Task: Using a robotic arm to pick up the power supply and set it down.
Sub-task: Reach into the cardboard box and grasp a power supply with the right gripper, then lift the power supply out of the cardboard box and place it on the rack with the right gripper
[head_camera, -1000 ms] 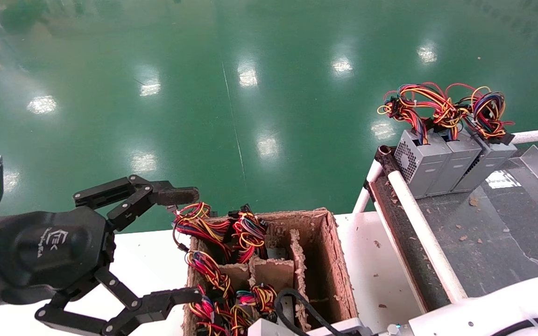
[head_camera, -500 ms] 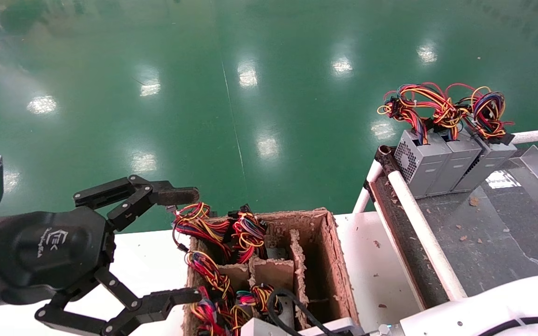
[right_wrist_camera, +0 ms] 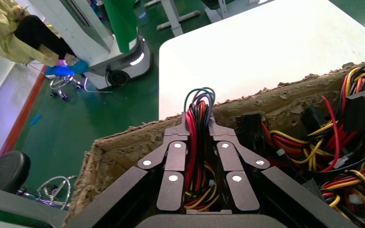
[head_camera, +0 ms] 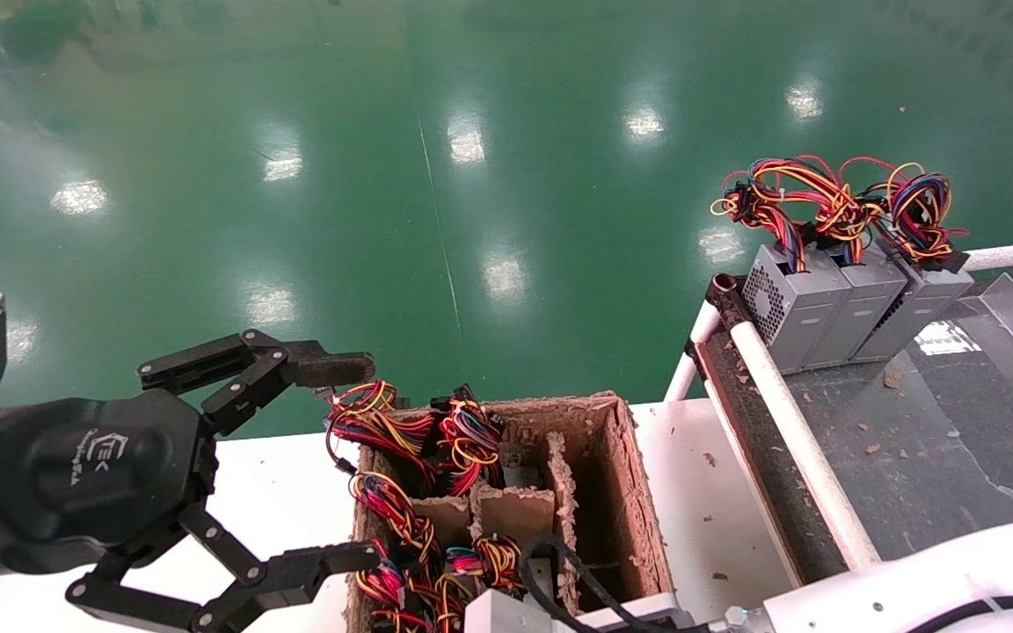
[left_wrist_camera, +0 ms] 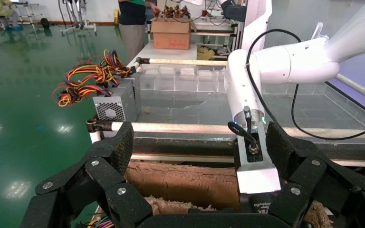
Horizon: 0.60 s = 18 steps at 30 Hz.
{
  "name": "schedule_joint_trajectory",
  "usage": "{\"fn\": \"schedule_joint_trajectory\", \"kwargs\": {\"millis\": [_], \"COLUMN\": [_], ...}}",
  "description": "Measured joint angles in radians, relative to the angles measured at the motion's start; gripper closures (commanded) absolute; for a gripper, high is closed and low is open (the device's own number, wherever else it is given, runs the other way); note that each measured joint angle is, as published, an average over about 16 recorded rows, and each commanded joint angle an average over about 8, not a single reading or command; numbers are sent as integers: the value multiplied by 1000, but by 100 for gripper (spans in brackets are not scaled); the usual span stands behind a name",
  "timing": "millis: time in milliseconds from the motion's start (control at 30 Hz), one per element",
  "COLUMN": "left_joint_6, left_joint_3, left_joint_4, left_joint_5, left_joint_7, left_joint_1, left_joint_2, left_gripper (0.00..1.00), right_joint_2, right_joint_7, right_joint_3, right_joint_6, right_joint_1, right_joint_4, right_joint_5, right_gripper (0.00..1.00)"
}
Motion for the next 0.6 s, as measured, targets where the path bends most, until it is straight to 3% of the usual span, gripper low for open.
{"fn": "schedule_joint_trajectory", "kwargs": {"millis": [600], "left_joint_6": [0], "left_joint_3": [0], "left_joint_4": [0], "left_joint_5": [0], "left_joint_7": [0], "left_joint_1": [0], "left_joint_2": [0], "left_gripper": [0], "right_joint_2": [162], "right_joint_7": [-35], "right_joint_3": [171], "right_joint_6": [-69], "right_joint_1": [7], "right_joint_4": [45], "right_joint_5": [275], "right_gripper": [100]}}
